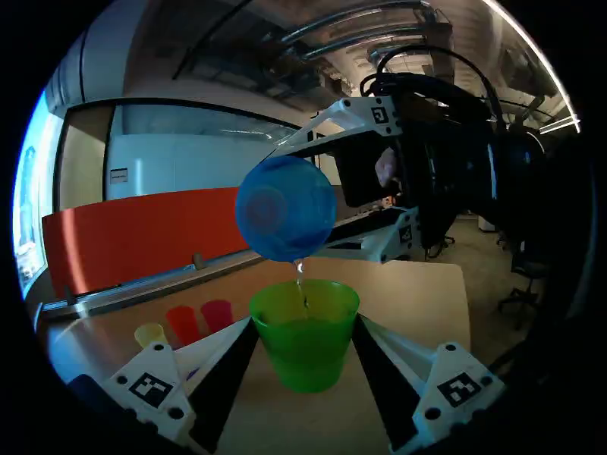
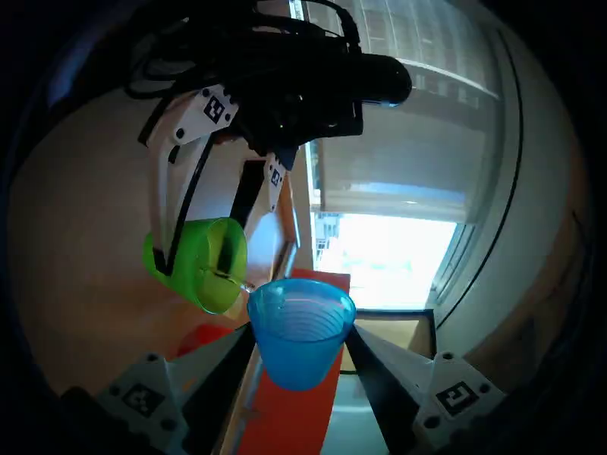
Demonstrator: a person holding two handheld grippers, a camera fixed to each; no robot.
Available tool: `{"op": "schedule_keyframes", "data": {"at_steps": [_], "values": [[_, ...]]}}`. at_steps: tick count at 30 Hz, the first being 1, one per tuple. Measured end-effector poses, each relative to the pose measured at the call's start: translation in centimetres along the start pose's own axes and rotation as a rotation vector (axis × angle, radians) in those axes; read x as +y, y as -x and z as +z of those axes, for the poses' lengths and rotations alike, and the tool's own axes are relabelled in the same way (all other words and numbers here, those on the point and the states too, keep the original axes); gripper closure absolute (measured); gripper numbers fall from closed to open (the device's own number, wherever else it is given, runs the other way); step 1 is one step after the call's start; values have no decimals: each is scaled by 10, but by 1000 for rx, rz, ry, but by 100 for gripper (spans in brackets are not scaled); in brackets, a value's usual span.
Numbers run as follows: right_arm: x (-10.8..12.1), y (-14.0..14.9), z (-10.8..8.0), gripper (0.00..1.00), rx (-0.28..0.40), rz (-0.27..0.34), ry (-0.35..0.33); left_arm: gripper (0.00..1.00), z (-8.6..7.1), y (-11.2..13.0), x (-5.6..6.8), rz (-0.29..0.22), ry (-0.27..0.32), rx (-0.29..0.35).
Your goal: Pour water
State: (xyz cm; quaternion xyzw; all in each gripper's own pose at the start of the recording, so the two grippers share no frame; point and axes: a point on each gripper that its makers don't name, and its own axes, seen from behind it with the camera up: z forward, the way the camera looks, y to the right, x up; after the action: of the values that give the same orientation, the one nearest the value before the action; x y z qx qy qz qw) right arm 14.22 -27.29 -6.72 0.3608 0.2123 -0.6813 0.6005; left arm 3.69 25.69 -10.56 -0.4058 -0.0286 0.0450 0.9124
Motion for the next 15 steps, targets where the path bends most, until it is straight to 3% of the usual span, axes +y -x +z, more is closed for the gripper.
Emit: {"op": "schedule_keyframes", "data": {"at_steps": [15], "values": [[-6, 1, 1, 12, -2, -30, 3, 16, 1, 0, -4, -6, -13, 3]]}}
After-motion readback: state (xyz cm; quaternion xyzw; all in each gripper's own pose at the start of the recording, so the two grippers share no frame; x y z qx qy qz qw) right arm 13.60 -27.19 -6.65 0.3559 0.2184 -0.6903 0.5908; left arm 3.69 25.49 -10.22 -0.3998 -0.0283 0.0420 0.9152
